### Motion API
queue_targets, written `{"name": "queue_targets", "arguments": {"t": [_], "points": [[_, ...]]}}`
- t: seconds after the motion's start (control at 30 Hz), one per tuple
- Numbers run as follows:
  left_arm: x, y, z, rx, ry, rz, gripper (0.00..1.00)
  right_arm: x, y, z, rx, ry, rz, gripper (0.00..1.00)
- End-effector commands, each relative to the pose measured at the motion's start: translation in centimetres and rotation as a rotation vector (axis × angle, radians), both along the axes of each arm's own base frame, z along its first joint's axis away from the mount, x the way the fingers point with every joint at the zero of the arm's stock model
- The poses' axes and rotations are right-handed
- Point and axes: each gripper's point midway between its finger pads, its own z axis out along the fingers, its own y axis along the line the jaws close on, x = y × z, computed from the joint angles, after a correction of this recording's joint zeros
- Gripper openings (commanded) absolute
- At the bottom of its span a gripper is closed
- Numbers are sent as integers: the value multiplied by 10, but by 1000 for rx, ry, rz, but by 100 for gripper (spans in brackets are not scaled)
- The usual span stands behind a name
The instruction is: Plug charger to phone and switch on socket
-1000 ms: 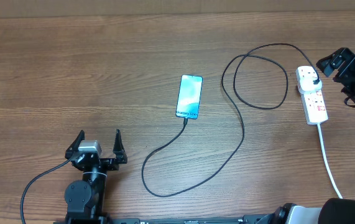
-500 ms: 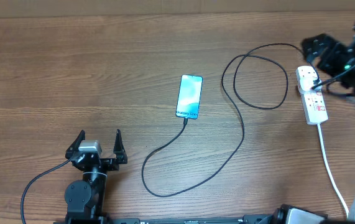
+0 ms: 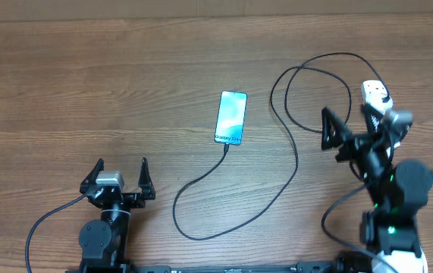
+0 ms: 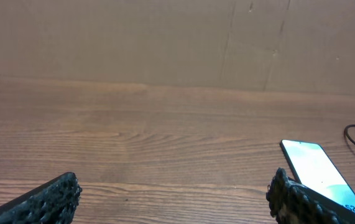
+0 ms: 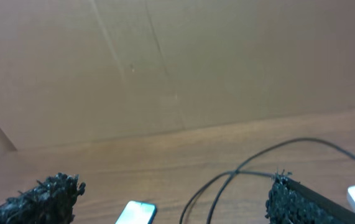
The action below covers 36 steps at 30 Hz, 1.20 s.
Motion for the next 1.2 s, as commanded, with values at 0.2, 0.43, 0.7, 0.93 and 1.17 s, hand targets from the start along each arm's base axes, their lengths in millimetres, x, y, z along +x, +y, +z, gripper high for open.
{"name": "queue_targets", "arguments": {"t": [0.2, 0.43, 0.7, 0.93, 1.17], "points": [[0, 0, 1, 14, -6, -5, 100, -44, 0, -30, -11, -125, -36, 100], [0, 0, 1, 14, -6, -5, 100, -58, -1, -43, -11, -137, -47, 100], [0, 0, 1, 14, -6, -5, 100, -64, -2, -79, -5, -41, -55, 100], [0, 0, 1, 14, -6, -5, 100, -64, 0, -86, -89, -44, -42, 100], [0, 0, 1, 14, -6, -5, 100, -64, 0, -86, -106, -47, -43, 100]]}}
